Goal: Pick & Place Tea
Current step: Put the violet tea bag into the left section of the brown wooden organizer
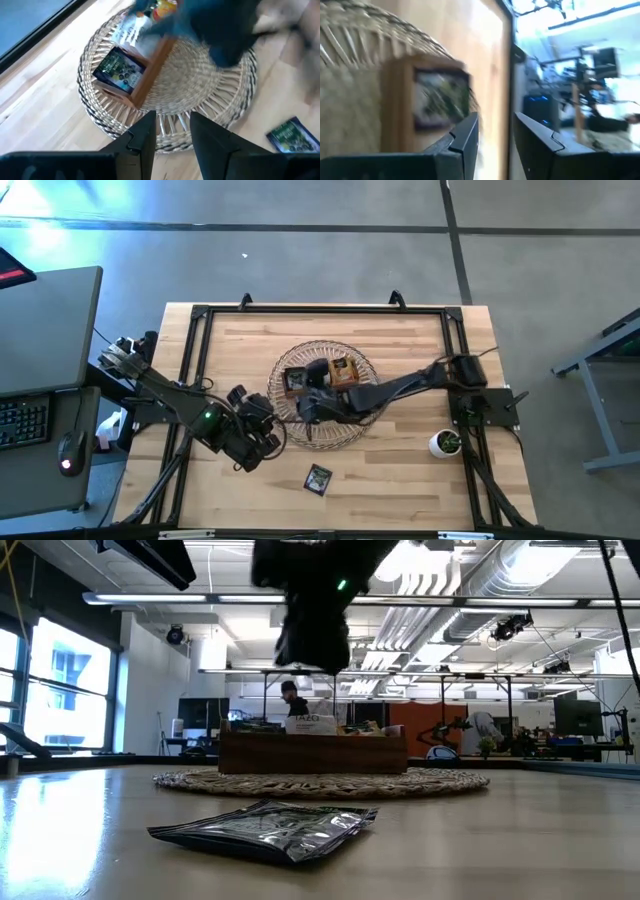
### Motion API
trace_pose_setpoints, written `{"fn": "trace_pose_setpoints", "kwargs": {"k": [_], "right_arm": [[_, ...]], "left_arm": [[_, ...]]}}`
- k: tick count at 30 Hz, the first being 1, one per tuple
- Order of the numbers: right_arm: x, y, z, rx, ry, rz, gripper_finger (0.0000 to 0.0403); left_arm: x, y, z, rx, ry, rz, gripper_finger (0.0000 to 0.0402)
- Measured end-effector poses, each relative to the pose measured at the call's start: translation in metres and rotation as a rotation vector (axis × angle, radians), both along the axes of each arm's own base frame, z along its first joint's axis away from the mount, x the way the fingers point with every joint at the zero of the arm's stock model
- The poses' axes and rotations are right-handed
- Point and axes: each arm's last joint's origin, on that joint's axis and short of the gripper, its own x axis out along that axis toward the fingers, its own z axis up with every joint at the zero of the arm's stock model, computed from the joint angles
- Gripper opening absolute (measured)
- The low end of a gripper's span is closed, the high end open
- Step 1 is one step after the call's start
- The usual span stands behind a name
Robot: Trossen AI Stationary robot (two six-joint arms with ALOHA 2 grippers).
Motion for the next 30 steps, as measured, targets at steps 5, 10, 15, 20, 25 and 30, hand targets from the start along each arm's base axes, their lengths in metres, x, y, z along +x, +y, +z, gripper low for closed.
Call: {"fn": "trace_pose_setpoints", "kwargs": {"k": [5,10,15,20,25,30], "right_arm": [[-0.041,0.023,0.044,-0.098,0.007,-0.095,0.0118],[-0.095,0.043,0.078,0.024,-0.037,-0.154,0.0118],[-0.134,0.058,0.088,0.542,-0.031,-0.244,0.0118],[-0.151,0.087,0.049,0.823,0.024,-0.234,0.0118],[-0.162,0.122,-0.003,1.132,0.009,-0.083,0.0118],[-0.173,0.15,-0.023,1.345,-0.335,0.138,0.0118]], "left_arm": [[0.004,-0.012,-0.005,-0.06,0.008,-0.048,0.0117],[0.026,-0.033,-0.016,-0.147,0.007,-0.241,0.0117],[0.054,-0.059,-0.033,-0.226,-0.036,-0.467,0.0117],[0.077,-0.061,-0.065,-0.184,0.06,-0.562,0.0117],[0.106,-0.053,-0.098,-0.354,0.114,-0.645,0.0117],[0.126,-0.046,-0.117,-0.312,0.12,-0.843,0.0117]]}}
